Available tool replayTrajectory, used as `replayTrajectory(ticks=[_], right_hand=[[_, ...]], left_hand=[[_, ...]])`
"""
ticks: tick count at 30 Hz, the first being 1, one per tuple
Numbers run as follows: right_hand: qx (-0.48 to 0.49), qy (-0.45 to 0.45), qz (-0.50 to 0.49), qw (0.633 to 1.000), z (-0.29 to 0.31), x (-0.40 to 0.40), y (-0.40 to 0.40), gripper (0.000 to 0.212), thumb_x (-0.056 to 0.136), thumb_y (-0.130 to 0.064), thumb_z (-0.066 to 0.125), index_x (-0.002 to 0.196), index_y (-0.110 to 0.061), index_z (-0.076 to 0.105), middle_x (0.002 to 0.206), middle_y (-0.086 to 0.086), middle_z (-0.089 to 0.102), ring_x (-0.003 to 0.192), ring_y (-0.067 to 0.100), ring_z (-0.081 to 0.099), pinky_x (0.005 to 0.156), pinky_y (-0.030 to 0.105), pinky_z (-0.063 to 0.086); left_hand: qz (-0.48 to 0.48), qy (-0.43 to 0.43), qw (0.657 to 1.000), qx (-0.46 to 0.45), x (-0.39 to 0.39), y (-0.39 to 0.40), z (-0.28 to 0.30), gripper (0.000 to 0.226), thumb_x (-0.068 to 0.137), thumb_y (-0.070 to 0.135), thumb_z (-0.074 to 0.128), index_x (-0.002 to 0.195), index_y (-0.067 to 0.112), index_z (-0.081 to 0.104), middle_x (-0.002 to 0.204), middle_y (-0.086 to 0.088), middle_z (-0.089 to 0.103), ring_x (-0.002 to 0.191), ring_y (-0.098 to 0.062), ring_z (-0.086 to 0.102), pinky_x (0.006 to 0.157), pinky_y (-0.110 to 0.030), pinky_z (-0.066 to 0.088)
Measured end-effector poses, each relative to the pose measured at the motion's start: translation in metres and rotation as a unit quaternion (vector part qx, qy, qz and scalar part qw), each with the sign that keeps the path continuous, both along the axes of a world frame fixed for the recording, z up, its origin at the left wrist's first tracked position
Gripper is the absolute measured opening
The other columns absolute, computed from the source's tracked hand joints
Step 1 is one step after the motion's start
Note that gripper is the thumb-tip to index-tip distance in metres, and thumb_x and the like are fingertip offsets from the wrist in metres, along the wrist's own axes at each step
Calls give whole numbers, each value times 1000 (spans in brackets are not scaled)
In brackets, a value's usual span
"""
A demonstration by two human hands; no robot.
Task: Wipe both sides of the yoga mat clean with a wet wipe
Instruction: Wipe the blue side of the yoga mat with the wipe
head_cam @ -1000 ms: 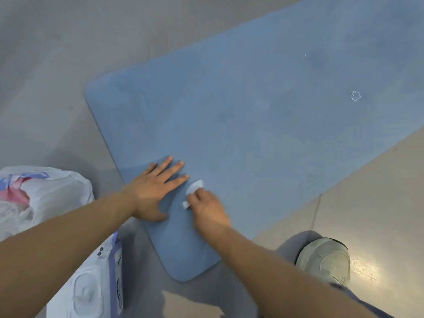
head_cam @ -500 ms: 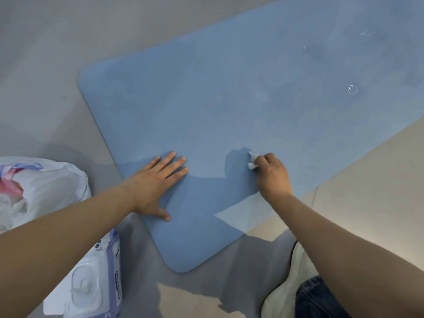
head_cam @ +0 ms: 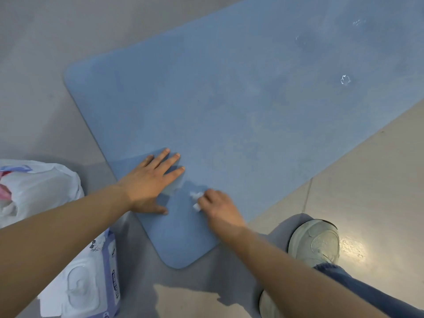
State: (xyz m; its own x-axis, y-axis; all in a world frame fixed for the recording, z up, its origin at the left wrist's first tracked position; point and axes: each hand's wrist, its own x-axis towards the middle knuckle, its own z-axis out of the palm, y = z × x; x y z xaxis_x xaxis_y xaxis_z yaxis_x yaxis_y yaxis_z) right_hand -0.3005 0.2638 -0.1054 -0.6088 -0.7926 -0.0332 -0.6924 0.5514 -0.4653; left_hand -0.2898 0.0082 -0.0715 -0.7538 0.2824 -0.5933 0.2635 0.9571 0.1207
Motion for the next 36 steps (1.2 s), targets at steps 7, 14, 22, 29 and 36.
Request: replayTrajectory(ticks=[7, 14, 22, 29, 36], right_hand=[[105, 40, -227, 968, 4, -106, 83, 19, 74, 8, 58, 89, -4, 62, 85, 17, 54, 66, 37, 54, 62, 37, 46], [11, 2, -181, 983, -2, -6, 23, 25, 82, -9, 46, 99, -4, 64, 85, 15, 57, 70, 35, 53, 60, 39, 44], [6, -24, -18, 1000, -2, 41, 18, 20, 84, -12, 56, 103, -12, 63, 88, 9, 54, 76, 30, 52, 67, 37, 45], [107, 29, -287, 951, 7, -87, 114, 19, 71, 9, 59, 83, -6, 62, 83, 16, 54, 65, 37, 54, 60, 36, 42], [35, -23, -247, 968, 2, -4, 55, 26, 75, 1, 52, 99, -3, 64, 88, 16, 57, 74, 35, 55, 62, 32, 40]], left_hand=[[-42, 12, 998, 41, -3, 3, -2, 124, 70, 73, 64, 161, 27, -6, 165, 4, -26, 149, -20, -31, 121, -38, -12], [-61, 31, 996, 52, 2, 13, -6, 110, 75, 79, 46, 161, 30, -1, 166, 2, -22, 151, -23, -27, 125, -45, -6], [-69, 39, 996, 33, 2, 16, -6, 109, 77, 77, 51, 161, 26, 5, 168, -1, -14, 153, -27, -19, 124, -48, 2], [-59, 32, 997, 32, 0, 21, -2, 111, 76, 76, 60, 161, 25, 11, 168, -2, -8, 154, -29, -11, 125, -50, 11], [-56, 28, 997, 34, -2, 21, -1, 111, 74, 75, 63, 160, 25, 12, 168, -2, -6, 154, -29, -9, 124, -50, 13]])
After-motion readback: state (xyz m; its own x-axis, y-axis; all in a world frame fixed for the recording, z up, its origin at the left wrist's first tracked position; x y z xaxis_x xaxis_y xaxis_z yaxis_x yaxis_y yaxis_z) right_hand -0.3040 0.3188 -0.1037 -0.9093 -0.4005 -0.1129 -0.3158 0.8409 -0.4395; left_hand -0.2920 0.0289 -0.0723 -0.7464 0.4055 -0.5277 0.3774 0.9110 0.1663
